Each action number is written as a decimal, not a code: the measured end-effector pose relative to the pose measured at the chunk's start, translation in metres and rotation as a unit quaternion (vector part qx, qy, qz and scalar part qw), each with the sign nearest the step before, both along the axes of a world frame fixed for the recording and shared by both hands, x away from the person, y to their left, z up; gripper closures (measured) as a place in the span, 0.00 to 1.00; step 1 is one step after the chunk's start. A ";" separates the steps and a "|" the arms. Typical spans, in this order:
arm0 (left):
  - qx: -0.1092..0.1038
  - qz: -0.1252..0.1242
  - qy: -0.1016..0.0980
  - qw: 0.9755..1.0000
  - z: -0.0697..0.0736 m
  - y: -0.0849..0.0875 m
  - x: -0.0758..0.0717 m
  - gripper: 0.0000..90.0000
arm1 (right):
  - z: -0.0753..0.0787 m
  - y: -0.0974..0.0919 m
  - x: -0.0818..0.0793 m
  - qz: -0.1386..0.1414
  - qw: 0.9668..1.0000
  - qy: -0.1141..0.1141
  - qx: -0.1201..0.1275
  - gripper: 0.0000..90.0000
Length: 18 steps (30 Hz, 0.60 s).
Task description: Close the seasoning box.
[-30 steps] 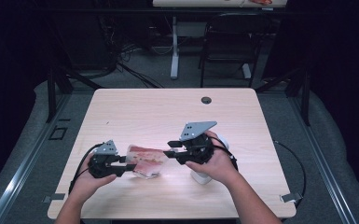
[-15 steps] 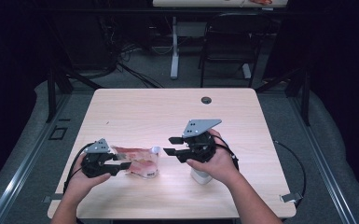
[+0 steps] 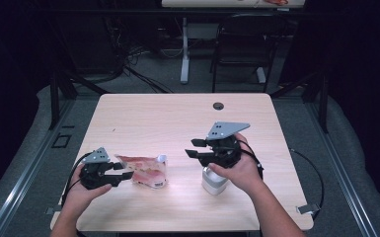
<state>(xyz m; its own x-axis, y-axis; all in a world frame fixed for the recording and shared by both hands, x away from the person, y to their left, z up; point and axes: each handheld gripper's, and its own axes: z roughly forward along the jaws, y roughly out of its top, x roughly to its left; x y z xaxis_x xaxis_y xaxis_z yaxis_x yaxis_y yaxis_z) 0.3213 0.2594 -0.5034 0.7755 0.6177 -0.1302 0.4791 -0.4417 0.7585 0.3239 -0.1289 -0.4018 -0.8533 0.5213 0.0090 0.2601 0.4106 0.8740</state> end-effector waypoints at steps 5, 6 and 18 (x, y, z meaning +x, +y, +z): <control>0.001 0.007 0.000 1.000 -0.001 0.003 -0.002 0.57 | -0.001 -0.020 0.002 -0.041 0.999 -0.010 -0.012 0.75; 0.002 0.008 -0.002 1.000 -0.001 0.004 -0.002 0.57 | -0.001 -0.023 0.002 -0.051 0.999 -0.012 -0.012 0.77; 0.004 0.012 -0.003 1.000 -0.002 0.010 -0.006 0.57 | -0.014 -0.072 0.005 -0.140 0.990 -0.009 -0.012 1.00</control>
